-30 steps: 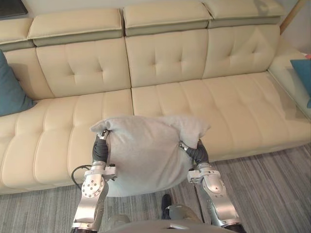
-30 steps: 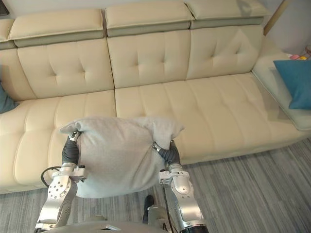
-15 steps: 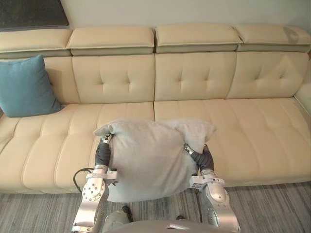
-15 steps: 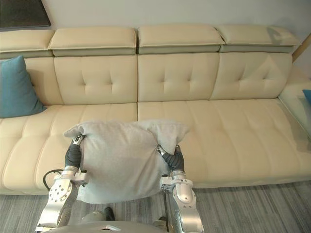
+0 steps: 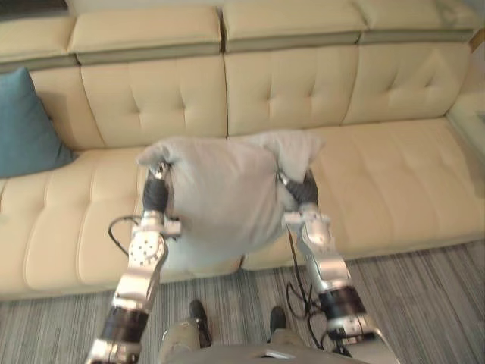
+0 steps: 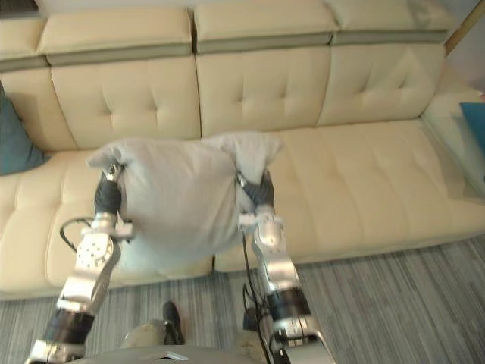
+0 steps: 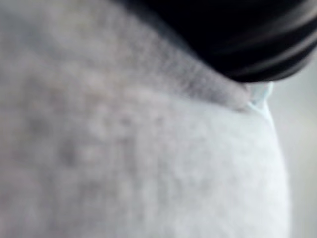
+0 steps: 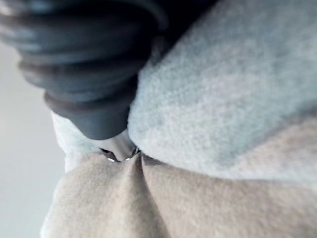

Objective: Pick up cushions and gather them together orderly.

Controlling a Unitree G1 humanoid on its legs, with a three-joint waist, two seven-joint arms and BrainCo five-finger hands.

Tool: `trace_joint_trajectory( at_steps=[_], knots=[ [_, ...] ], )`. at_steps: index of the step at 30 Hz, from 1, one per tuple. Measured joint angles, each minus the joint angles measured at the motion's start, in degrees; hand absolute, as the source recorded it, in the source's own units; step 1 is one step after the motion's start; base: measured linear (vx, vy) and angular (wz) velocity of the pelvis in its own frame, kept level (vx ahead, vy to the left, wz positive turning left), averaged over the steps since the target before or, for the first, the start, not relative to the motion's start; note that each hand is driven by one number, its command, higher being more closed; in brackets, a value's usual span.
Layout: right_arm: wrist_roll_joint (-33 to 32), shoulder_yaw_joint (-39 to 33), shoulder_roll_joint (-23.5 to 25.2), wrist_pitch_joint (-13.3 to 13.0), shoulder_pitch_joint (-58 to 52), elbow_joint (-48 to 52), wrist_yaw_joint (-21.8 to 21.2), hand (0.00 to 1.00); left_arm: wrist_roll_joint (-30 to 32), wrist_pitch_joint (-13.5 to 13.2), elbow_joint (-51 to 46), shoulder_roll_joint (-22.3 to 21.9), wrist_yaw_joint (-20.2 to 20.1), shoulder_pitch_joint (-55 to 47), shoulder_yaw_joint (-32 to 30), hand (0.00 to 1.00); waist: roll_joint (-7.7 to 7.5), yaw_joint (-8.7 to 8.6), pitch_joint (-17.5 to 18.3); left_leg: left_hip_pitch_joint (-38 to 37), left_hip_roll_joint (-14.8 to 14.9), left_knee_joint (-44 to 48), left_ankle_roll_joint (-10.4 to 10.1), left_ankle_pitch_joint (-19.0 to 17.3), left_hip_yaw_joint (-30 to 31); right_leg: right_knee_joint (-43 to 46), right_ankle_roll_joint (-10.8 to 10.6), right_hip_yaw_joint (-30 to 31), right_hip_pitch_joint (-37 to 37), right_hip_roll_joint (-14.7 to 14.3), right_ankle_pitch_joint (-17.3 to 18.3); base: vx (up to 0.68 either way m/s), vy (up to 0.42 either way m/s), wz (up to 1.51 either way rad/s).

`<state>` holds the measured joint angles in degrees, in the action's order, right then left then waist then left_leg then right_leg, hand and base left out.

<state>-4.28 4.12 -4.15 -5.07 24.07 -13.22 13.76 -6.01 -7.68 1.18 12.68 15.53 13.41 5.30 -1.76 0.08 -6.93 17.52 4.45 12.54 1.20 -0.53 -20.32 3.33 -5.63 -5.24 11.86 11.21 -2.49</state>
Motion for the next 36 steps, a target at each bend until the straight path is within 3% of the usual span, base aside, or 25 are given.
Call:
trace_joint_trajectory(
  at_steps=[2, 8, 11, 16, 25, 31, 32, 36],
  knots=[
    [-0.11, -0.55, 0.04, -0.05, 7.49, -3.61, 2.06, 1.0, -0.02, -0.02, 3.96, 1.47, 2.44, 7.39, -0.74, 1.0, 0.02, 0.58, -2.84, 0.86, -0.01, -1.24, 0.25, 1.56, -0.12, 0.64, 0.2, 0.2, 1.46, -0.17, -0.55, -0.16, 0.021, -0.01],
    [-2.01, -8.22, 1.06, -0.06, 24.2, -8.19, 8.21, 1.0, -0.46, -0.21, 13.62, 5.63, 7.77, 28.31, -0.61, 1.0, 0.21, 1.6, -6.98, 5.91, -0.05, -4.94, 0.5, 6.18, -0.12, 2.46, -0.05, 0.6, 8.95, -0.63, -2.37, -0.12, -0.006, 0.01],
    [-2.62, -13.79, 1.23, -0.22, 34.14, -8.3, 11.41, 1.0, -0.5, -0.44, 21.13, 7.76, 8.32, 42.52, -0.51, 1.0, 1.45, 1.62, -10.01, 7.82, -0.71, -9.41, 0.46, 10.02, 0.12, 2.75, -0.29, 0.43, 12.66, -0.7, -3.45, -0.07, -0.016, 0.06],
    [-2.73, -18.03, 1.15, -1.88, 44.58, -8.19, 16.72, 1.0, -0.53, -0.61, 25.59, 8.98, 8.28, 57.77, -0.41, 1.0, 3.57, 1.42, -12.9, 10.84, -1.32, -16.2, 0.15, 15.21, 0.04, 3.44, -0.98, -0.1, 18.84, -1.0, -4.78, -0.05, -0.024, 0.01],
    [-3.27, -19.02, 1.41, -1.99, 52.24, -8.04, 21.98, 1.0, -1.12, -0.63, 29.15, 8.59, 9.33, 67.65, -1.4, 1.0, 3.88, 1.97, -13.22, 18.13, -0.26, -16.79, -0.76, 16.18, -0.11, 4.28, -0.97, -0.32, 26.62, -1.48, -4.77, 0.01, -0.011, 0.0],
    [-3.2, -18.88, 1.63, -1.99, 57.57, -8.02, 24.43, 1.0, -0.89, -0.3, 29.41, 7.43, 10.37, 71.23, -5.19, 1.0, 4.23, 3.26, -13.8, 23.71, 0.44, -16.73, -1.69, 16.85, -0.22, 4.71, -0.8, -0.36, 32.35, -1.8, -4.9, 0.03, 0.031, -0.01],
    [-3.18, -18.9, 1.69, -1.99, 57.98, -8.02, 24.77, 0.0, -0.91, -0.27, 29.97, 7.21, 10.7, 71.78, -5.39, 0.0, 4.25, 3.37, -13.91, 24.56, 0.55, -16.72, -1.71, 16.87, -0.22, 4.68, -0.8, -0.48, 33.17, -1.88, -4.9, 0.06, 0.059, 0.02],
    [-3.24, -18.99, 1.73, -2.28, 59.04, -8.02, 26.72, 0.0, -0.97, 0.08, 31.5, 6.79, 11.99, 73.24, -7.9, 0.0, 4.25, 3.52, -13.92, 27.39, 0.7, -16.64, -1.71, 16.87, -0.24, 4.63, -0.8, -0.58, 35.76, -2.02, -4.9, 0.05, 0.064, 0.01]
  ],
)
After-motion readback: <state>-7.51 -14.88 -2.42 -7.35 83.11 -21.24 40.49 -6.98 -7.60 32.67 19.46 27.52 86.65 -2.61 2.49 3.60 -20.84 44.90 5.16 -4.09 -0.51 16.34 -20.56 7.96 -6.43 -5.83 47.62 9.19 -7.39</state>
